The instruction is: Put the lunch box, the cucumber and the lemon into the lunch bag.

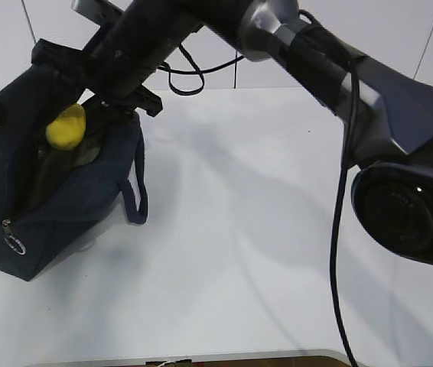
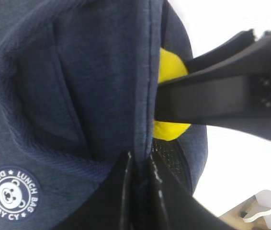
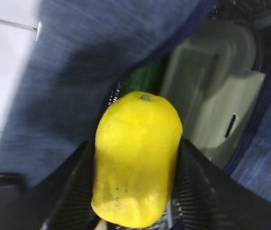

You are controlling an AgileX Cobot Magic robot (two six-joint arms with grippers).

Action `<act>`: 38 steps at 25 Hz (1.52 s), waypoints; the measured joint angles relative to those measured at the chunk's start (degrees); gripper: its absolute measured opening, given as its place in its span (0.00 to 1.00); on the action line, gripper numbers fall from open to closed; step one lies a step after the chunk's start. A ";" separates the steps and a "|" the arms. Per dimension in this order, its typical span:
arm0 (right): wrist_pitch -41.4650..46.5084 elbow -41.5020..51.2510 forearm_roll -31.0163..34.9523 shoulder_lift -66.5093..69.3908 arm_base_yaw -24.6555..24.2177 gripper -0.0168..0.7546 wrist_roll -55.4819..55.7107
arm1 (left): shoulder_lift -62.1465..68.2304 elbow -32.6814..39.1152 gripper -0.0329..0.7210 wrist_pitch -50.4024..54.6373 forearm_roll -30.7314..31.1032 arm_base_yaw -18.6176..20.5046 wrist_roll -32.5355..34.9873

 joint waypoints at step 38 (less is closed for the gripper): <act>0.00 19.73 -9.51 -13.86 -2.53 0.75 -12.16 | 0.00 0.00 0.06 0.84 0.48 0.00 0.10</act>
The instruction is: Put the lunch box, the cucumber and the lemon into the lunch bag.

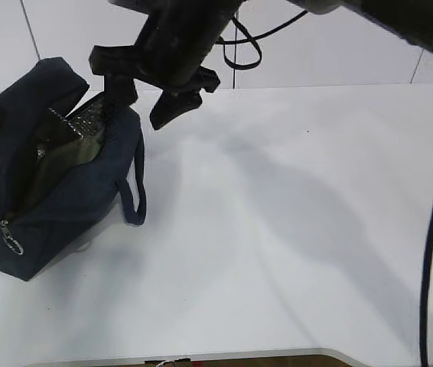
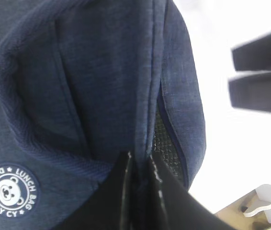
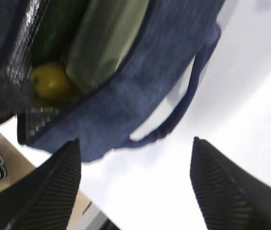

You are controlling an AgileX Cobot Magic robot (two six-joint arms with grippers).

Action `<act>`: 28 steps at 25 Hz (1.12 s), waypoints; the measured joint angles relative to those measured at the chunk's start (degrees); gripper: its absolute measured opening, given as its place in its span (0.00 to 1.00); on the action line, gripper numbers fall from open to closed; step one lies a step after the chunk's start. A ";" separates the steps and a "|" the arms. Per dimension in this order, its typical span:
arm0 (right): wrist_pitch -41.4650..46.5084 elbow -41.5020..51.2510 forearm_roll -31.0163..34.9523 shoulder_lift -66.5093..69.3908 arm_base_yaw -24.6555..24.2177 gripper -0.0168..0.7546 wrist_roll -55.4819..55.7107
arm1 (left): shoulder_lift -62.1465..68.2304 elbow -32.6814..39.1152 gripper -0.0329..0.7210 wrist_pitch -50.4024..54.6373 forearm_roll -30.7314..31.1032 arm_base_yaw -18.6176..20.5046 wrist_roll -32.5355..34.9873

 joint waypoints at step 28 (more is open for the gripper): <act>-35.39 53.17 50.57 -18.69 -1.39 0.75 -35.72 | 0.00 0.00 0.06 0.71 0.00 0.00 0.00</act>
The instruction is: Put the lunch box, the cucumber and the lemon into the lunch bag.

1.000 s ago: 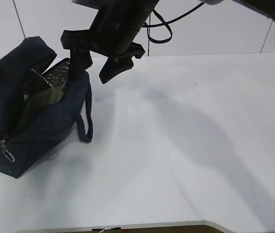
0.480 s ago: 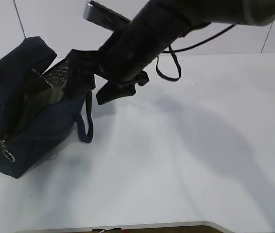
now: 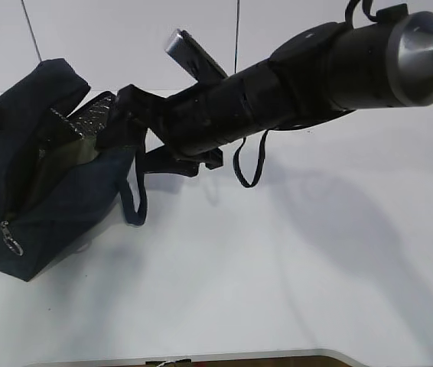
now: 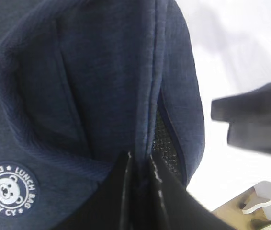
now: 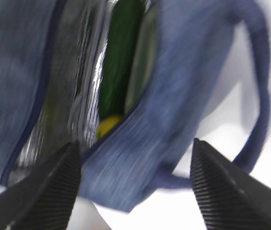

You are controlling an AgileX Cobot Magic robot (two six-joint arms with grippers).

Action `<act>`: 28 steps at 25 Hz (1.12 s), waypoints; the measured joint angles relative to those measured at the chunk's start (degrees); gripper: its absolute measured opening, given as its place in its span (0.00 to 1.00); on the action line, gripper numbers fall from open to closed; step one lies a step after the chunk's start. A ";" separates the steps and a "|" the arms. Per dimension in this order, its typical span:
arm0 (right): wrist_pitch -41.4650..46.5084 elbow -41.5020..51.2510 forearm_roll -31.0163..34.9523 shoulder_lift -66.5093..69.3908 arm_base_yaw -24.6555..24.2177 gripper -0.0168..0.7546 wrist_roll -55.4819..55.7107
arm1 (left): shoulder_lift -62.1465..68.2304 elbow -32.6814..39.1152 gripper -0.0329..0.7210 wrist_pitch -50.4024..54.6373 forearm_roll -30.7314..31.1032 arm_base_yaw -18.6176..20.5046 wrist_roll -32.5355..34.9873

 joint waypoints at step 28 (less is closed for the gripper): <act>2.33 -0.77 22.30 8.37 -2.80 0.21 -13.86 | 0.00 0.00 0.06 -0.10 0.00 0.00 0.00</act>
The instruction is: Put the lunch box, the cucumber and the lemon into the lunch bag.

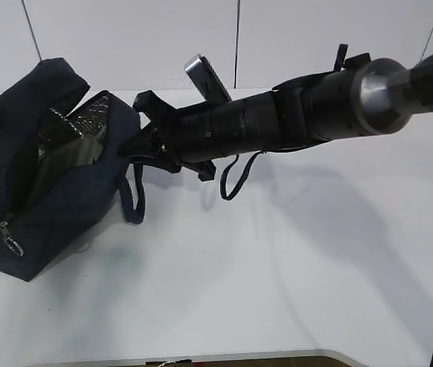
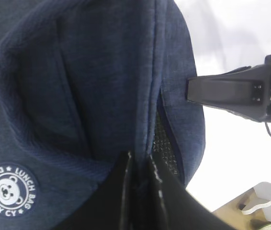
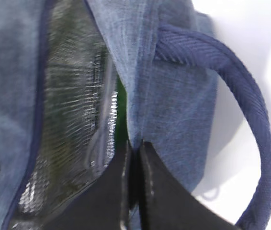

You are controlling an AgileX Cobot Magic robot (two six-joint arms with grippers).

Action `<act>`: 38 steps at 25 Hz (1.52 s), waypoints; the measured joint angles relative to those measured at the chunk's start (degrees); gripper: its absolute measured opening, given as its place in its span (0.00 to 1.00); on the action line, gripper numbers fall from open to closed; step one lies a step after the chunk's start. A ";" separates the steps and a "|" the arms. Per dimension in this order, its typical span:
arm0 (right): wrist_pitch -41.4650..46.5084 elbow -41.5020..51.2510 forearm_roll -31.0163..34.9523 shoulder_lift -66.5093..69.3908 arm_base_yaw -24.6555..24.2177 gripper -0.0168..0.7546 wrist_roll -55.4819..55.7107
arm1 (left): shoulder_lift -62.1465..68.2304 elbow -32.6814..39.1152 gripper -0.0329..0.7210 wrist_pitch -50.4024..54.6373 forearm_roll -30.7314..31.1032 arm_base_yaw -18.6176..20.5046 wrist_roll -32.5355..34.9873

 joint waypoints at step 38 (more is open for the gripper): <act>17.96 -2.00 -44.31 -18.80 -17.38 0.03 11.54 | 3.84 0.00 0.06 -25.16 -10.94 -28.54 1.71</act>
